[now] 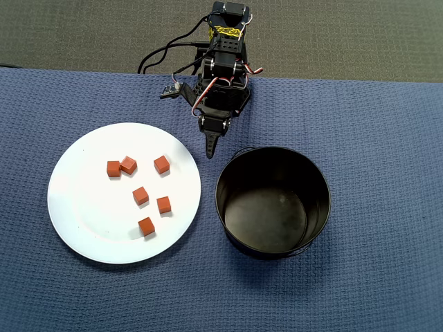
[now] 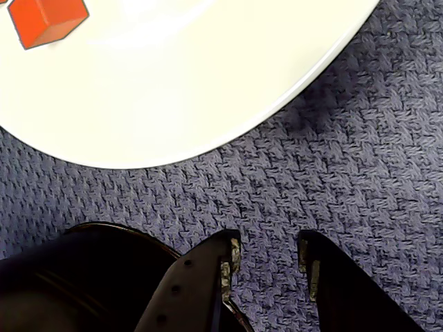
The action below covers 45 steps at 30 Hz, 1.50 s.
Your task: Pick up the red cubes from the white plate and place them in the black recipient
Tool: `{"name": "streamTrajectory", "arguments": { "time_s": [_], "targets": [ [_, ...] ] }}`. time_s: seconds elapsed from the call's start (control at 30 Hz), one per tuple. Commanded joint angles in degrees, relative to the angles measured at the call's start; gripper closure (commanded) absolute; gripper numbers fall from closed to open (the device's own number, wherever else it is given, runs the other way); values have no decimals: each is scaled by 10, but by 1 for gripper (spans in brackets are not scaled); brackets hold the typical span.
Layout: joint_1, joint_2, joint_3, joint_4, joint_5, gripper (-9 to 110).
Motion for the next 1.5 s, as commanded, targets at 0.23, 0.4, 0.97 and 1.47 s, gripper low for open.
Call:
{"name": "streamTrajectory", "arguments": {
  "time_s": [0.23,0.4,0.97,1.47],
  "targets": [
    [10,3,-10,-90,-39,102],
    [8,3,-11,-90,-39,102],
    [91,-156,-161,-72,-266,90],
    [263,-573,-323,-142,-800,79]
  ]
}}
